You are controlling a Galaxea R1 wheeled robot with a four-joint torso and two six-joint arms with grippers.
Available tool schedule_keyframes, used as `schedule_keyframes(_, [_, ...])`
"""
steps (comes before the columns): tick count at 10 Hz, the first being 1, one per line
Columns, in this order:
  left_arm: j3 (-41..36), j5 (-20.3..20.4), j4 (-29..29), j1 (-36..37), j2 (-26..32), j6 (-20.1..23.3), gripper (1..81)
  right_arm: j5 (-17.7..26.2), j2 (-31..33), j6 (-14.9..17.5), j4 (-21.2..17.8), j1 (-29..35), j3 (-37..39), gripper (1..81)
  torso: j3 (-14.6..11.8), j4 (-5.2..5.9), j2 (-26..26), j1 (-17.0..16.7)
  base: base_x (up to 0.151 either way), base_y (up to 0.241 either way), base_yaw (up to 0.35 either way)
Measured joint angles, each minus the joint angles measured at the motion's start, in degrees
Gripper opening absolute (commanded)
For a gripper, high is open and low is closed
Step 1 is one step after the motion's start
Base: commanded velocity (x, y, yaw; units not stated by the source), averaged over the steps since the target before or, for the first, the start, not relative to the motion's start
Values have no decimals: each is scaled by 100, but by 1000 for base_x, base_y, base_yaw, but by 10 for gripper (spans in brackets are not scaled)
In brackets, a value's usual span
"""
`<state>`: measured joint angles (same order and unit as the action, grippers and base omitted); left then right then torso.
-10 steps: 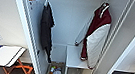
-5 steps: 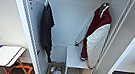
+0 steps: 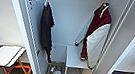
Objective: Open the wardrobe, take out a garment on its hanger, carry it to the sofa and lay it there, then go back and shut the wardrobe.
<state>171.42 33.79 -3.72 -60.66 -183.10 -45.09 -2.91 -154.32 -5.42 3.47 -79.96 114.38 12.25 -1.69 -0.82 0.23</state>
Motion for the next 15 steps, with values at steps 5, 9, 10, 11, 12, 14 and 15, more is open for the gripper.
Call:
schedule_keyframes(5, [289, 490, 995, -321, 179, 1020, 811, 7, 0, 0, 0, 0, 0, 811, 0, 0, 0, 0, 0, 0, 0])
schedule_keyframes(9, [-336, -67, -1537, -614, 282, 188, 811, 132, -41, 0, 13, 33, 6, 811, 0, 0, 0, 0, 0, 0, 0])
schedule_keyframes(10, [-692, -129, -2180, -605, 505, -193, 811, 154, -76, 2, 18, 41, 50, 811, 0, 0, 0, 0, 0, 0, 0])
schedule_keyframes(11, [-1108, -234, -2927, -605, 885, -683, 811, 173, -130, 2, 21, 55, 129, 811, 0, 0, 0, 0, 0, 0, 0])
schedule_keyframes(12, [-1376, -343, -3597, -656, 1262, -1113, 811, 223, -191, 6, 21, 74, 245, 811, 0, 0, 0, 0, 0, 0, 0])
schedule_keyframes(14, [-1649, -640, -5169, -1059, 1874, -1725, 811, 677, -463, 96, 88, 201, 708, 811, 0, 0, 0, 0, 0, 0, 0])
schedule_keyframes(15, [-1715, -929, -5830, -1342, 1990, -1930, 811, 978, -631, 171, 269, 315, 944, 811, 0, 0, 0, 0, 0, 0, 0])
